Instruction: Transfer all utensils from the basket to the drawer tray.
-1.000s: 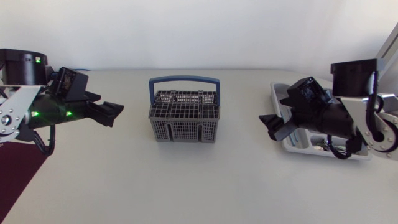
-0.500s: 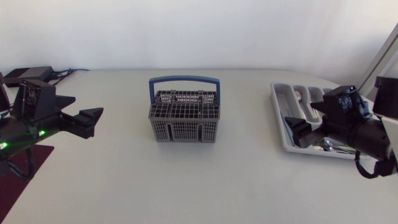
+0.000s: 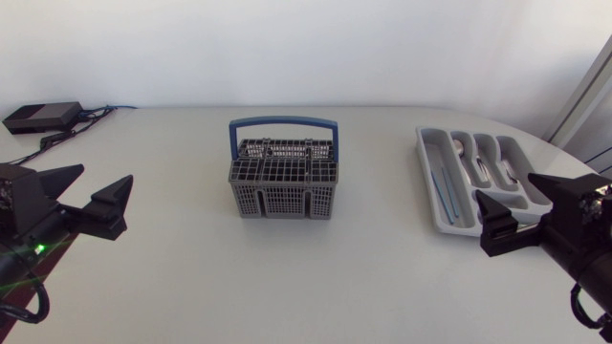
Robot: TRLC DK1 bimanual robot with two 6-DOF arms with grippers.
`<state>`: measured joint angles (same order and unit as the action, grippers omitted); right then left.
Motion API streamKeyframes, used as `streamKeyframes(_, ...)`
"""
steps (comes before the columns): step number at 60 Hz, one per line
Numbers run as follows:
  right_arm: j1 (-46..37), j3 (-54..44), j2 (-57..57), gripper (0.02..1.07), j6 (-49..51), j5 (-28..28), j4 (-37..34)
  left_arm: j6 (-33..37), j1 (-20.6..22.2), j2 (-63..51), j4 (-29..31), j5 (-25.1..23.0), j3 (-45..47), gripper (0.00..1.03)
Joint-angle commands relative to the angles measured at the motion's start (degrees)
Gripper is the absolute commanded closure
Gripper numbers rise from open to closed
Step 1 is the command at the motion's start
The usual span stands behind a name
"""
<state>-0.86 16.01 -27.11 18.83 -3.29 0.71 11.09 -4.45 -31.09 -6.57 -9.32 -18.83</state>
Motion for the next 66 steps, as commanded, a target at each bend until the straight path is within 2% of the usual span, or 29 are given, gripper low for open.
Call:
streamKeyframes(1, -0.11, -2.49, 2.77, 0.07, -3.20, 0.59, 0.79, -1.42, -0.56, 2.09, -1.43, 0.45, 2.31, 0.05)
streamKeyframes(51, 0.86, -16.00, 27.09, 0.07, -18.81, 3.29, -0.71, -9.47, 3.61, 26.29, 5.22, 7.92, 16.11, 0.06)
streamKeyframes(66, 0.86, -16.01, 27.11, 0.07, -18.83, 3.29, -0.71, -11.09, 4.45, 31.09, 6.57, 9.32, 18.83, 0.06)
